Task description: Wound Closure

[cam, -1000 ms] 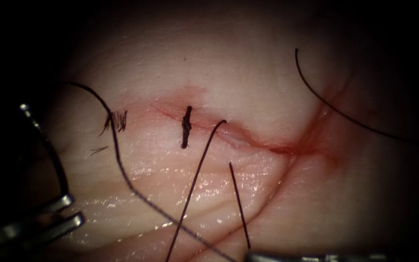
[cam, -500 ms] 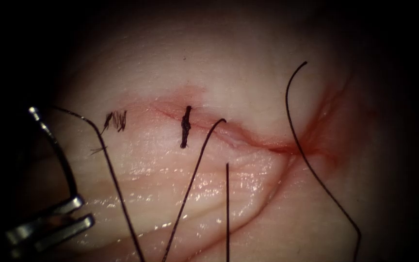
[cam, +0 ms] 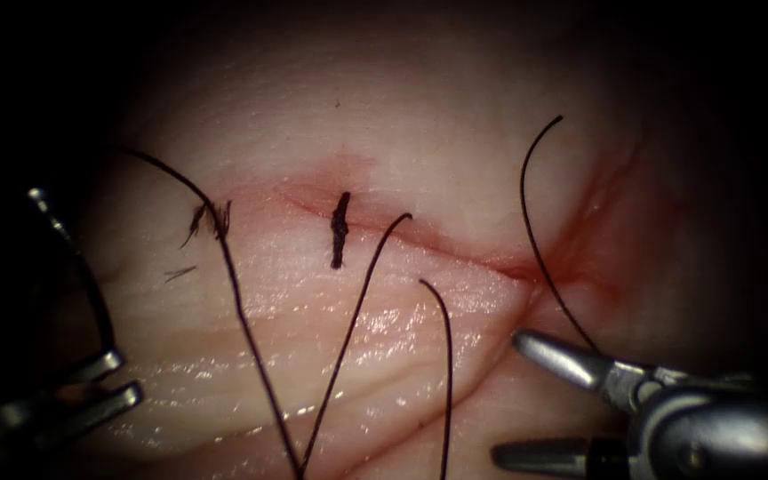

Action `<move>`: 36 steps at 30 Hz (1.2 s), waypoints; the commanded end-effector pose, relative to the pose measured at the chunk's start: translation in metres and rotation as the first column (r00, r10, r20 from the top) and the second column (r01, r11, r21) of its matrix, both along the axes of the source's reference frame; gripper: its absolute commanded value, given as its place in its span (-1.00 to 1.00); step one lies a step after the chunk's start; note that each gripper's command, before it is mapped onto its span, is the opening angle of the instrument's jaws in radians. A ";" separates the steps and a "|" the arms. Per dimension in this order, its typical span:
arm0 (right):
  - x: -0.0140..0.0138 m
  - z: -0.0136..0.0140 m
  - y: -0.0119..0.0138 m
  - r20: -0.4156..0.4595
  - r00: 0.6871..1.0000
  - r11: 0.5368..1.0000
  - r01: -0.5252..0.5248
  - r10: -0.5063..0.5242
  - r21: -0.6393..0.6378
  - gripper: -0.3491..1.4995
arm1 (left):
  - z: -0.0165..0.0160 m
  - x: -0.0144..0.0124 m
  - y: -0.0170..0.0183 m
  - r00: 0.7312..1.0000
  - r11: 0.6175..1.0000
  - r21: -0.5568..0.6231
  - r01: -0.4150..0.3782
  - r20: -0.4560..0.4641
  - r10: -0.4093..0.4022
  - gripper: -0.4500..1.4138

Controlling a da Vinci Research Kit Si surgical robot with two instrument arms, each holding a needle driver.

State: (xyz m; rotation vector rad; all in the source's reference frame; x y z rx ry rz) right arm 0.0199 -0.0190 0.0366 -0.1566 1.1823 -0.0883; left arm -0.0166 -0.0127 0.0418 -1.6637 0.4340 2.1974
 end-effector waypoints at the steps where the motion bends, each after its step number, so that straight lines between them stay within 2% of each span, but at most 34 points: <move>1: 0.0011 0.0018 0.0010 0.001 1.000 1.000 -0.003 0.003 -0.011 0.65 | 0.0006 -0.0006 -0.0002 1.000 1.000 -0.001 0.000 0.001 0.000 -1.00; 4: 0.0021 0.0035 0.0014 -0.014 1.000 0.999 -0.023 0.022 -0.042 0.67 | 0.0007 -0.0006 -0.0002 1.000 1.000 -0.002 0.000 0.001 0.000 -1.00; 11: 0.0047 0.0067 0.0006 -0.014 1.000 0.995 -0.021 0.020 -0.095 0.64 | 0.0009 -0.0006 -0.0002 1.000 1.000 -0.003 0.000 0.001 0.000 -1.00; 14: 0.0048 0.0073 0.0006 -0.012 1.000 0.995 -0.022 0.021 -0.099 0.51 | 0.0009 -0.0006 -0.0002 1.000 1.000 -0.003 0.000 0.000 0.000 -1.00; 15: 0.0047 0.0074 0.0006 -0.012 1.000 0.995 -0.021 0.020 -0.100 0.36 | 0.0008 -0.0006 -0.0002 1.000 1.000 -0.003 0.000 0.000 0.000 -1.00; 16: 0.0045 0.0075 0.0006 -0.013 1.000 0.995 -0.020 0.018 -0.100 0.11 | 0.0008 -0.0006 -0.0002 1.000 1.000 -0.003 0.000 0.000 0.000 -1.00; 17: 0.0043 0.0075 0.0006 -0.015 1.000 0.994 -0.019 0.017 -0.106 -0.35 | 0.0008 -0.0006 -0.0002 1.000 1.000 -0.003 0.000 0.000 0.000 -1.00; 18: 0.0040 0.0075 0.0007 -0.012 1.000 0.994 -0.010 0.009 -0.109 -1.00 | 0.0008 -0.0006 -0.0002 1.000 1.000 -0.003 0.001 0.000 -0.001 -1.00; 22: 0.0030 0.0070 0.0008 -0.012 1.000 0.994 0.009 -0.011 -0.106 -1.00 | 0.0008 -0.0007 -0.0003 1.000 1.000 -0.003 0.002 -0.001 -0.002 -1.00; 27: 0.0019 0.0042 -0.0014 -0.042 0.998 0.994 0.039 -0.044 -0.106 -1.00 | 0.0008 -0.0008 -0.0003 1.000 1.000 -0.004 0.003 -0.002 -0.003 -1.00; 29: 0.0016 0.0025 -0.0029 -0.057 0.996 0.992 0.062 -0.068 -0.107 -1.00 | 0.0009 -0.0010 -0.0003 1.000 1.000 -0.004 0.004 -0.002 -0.004 -1.00; 31: 0.0010 -0.0012 -0.0058 -0.074 0.989 0.987 0.116 -0.125 -0.109 -1.00 | 0.0010 -0.0011 -0.0004 1.000 1.000 -0.006 0.006 -0.003 -0.006 -1.00; 34: 0.0009 -0.0041 -0.0083 -0.074 0.981 0.979 0.172 -0.181 -0.111 -1.00 | 0.0010 -0.0011 -0.0004 1.000 1.000 -0.006 0.005 -0.003 -0.005 -1.00; 35: 0.0010 -0.0062 -0.0102 -0.067 0.970 0.966 0.224 -0.234 -0.127 -1.00 | 0.0010 -0.0011 -0.0004 1.000 1.000 -0.006 0.005 -0.003 -0.005 -1.00; 36: 0.0011 -0.0070 -0.0111 -0.064 0.964 0.960 0.247 -0.257 -0.129 -1.00 | 0.0011 -0.0011 -0.0004 1.000 1.000 -0.006 0.005 -0.003 -0.005 -1.00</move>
